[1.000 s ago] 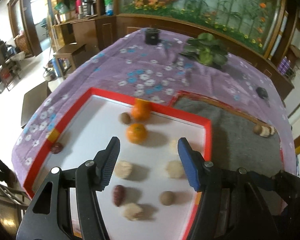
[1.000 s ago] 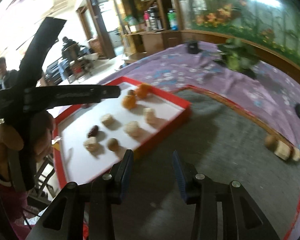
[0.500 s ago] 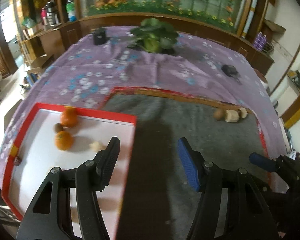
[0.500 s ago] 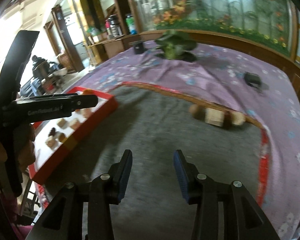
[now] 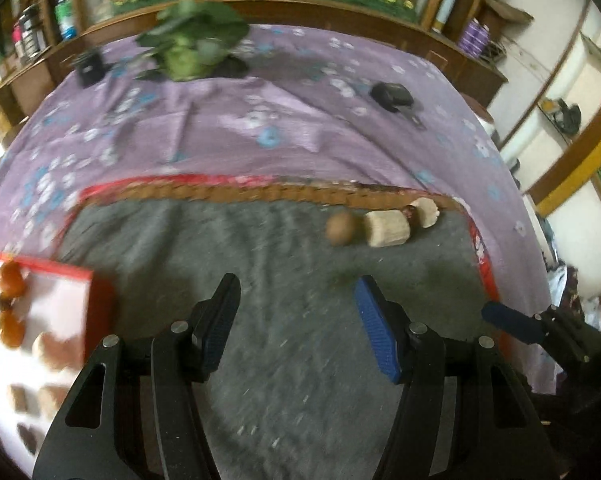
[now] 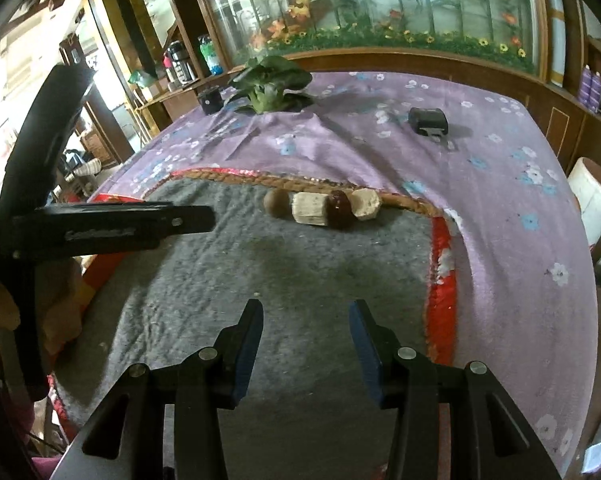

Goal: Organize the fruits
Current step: 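Move the right tool back over the mat toward the remaining items, then grasp a pale cube with the right tool while the left tool holds the kiwi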

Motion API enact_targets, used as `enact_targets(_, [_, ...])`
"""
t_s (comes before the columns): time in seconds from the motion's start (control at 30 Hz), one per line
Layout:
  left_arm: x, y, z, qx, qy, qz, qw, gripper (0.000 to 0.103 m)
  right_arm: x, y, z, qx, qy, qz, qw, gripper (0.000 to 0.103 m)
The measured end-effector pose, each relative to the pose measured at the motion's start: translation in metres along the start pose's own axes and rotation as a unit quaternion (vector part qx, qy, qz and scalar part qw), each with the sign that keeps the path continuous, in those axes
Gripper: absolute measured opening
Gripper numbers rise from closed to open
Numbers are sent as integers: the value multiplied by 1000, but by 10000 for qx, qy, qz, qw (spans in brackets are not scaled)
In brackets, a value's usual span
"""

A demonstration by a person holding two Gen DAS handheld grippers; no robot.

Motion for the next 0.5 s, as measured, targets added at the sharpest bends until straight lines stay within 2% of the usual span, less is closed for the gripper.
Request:
enact_targets(0.2, [12,15,26,57,-151,676,9976,60,3,11,1,257,115,193,9994,44])
enact_targets(0.33, [18,17,38,-109,-242,674,9974,60,4,17,6,332,121,294,9989,44])
enact_targets(0.43, [21,20,46,-38,-235,846,9961,60,1,22,12,363,59,376,9986,44])
enact_targets(0.5, [21,21,50,4,-232,923,9955,50,0,24,14,352,29,388,9986,44])
Point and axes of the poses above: each gripper's, at about its wrist camera, not at the fingertips, and z roughly the way its jaws point, y to its right, x to its top, the point moved 8 cm from there along z, roughly the way its jaws point, and after that the axes turned 2 degrees about -z, right-handed, at the moved point
